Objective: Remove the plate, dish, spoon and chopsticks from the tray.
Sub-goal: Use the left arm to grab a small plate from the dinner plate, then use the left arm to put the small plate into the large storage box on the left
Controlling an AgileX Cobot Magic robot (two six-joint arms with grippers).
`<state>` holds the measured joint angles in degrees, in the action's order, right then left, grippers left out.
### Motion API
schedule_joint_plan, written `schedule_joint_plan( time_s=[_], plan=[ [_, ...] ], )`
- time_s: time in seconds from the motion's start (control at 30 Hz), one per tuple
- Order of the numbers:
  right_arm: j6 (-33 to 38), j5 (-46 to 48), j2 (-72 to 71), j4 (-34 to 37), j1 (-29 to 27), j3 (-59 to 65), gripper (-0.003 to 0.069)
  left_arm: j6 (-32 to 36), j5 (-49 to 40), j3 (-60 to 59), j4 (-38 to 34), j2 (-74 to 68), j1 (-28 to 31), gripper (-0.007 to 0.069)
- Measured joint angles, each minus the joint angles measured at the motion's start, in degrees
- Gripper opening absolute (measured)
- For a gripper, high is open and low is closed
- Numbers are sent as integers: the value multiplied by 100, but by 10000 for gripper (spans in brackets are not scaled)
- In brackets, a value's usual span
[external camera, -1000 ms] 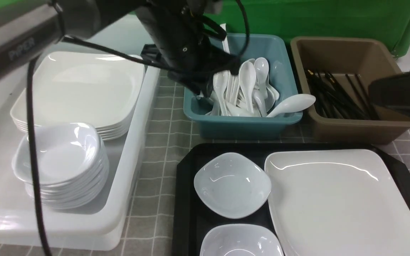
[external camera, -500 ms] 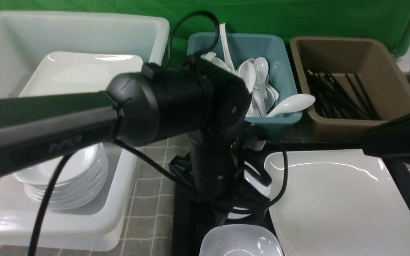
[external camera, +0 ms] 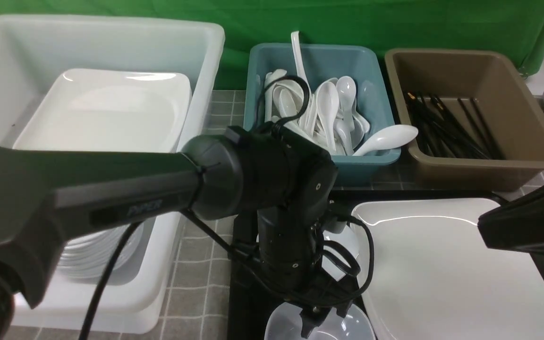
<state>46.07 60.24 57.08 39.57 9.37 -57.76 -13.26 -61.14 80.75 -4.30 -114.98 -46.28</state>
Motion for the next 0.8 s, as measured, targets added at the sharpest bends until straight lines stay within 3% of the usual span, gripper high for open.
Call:
schedule_joint_plan(
  time_s=[0.07, 0.13, 0.2, 0.27, 0.43, 0.6, 0.8],
  plan=[
    [0, 5, 0, 0, 0, 0, 38, 0, 0, 0, -46, -32, 0, 491],
    [0, 12, 0, 0, 0, 0, 38, -6, -12, 0, -104, -69, 0, 413],
    [0, 12, 0, 0, 0, 0, 38, 0, -104, 0, -188, -76, 0, 251],
    [0, 12, 0, -2, 0, 0, 38, 22, -236, 0, -241, -43, 0, 197],
    [0, 16, 0, -2, 0, 0, 38, 21, -380, 5, -84, 167, 33, 169],
    [0, -11, 0, -2, 2, -6, 38, 2, -427, 0, -87, 929, 278, 46],
    [0, -384, 0, 11, 154, -87, 37, 104, -358, 0, -504, 2087, 759, 36]
  ],
)
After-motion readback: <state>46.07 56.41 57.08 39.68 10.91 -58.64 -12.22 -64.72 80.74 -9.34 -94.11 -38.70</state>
